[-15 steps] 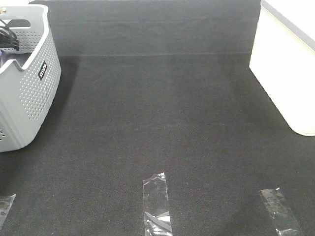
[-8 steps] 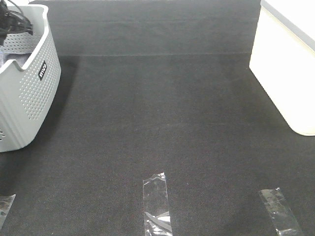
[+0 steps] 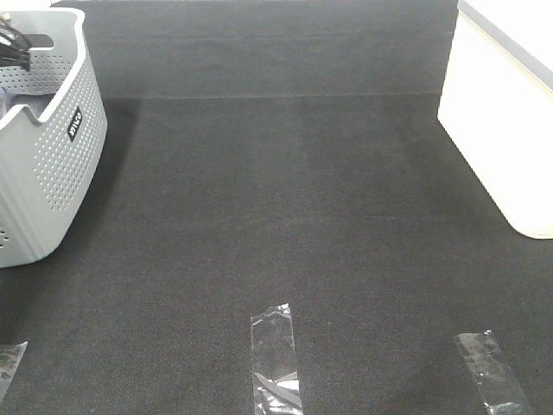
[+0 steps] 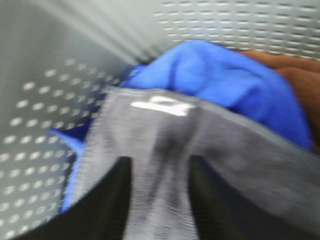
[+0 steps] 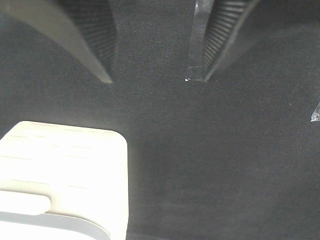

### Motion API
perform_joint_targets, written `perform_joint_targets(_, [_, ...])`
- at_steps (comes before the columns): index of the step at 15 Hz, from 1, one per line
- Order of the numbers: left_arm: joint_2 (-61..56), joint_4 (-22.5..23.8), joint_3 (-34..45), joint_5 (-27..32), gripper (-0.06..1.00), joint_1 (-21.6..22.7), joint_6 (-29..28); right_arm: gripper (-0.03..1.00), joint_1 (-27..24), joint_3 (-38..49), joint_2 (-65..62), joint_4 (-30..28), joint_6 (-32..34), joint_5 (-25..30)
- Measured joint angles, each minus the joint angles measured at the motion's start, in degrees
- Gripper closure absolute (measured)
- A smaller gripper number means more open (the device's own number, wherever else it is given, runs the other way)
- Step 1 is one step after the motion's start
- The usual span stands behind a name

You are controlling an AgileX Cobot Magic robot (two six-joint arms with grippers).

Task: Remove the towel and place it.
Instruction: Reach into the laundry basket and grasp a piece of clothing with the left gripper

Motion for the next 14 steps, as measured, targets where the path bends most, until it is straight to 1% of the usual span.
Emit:
perform_joint_targets(2, [0.0,-0.11,0.0,0.23,0.49,1.26,-0.8,0.47,0.0,0.0,0.0,-0.11,0.0,0.0])
perform_joint_targets(4, [0.0,-1.38,0.0,0.29,0.49,1.66,-0.23,0.47,0.0,0.0,0.0,-0.29,0.0,0.0])
perform_joint_targets(6, [0.0,-5.33,0.0,0.29,0.49,1.15,2.41,0.47,0.0,0.0,0.0,-0.57,0.0,0.0])
perform_joint_targets(9, [-0.74,-11.23,0.0,1.95,0.49,0.74,4.07,0.47,0.0,0.0,0.0,-0.69,0.0,0.0])
perform_joint_targets(11, [-2.12,-14.44,0.0,2.58,0.49,0.74,5.44,0.47,0.0,0.0,0.0,-0.92,0.0,0.0])
perform_joint_targets(14, [-4.81,-18.05,0.0,2.69,0.49,0.74,8.08,0.47,0.0,0.0,0.0,-1.03,0.0,0.0])
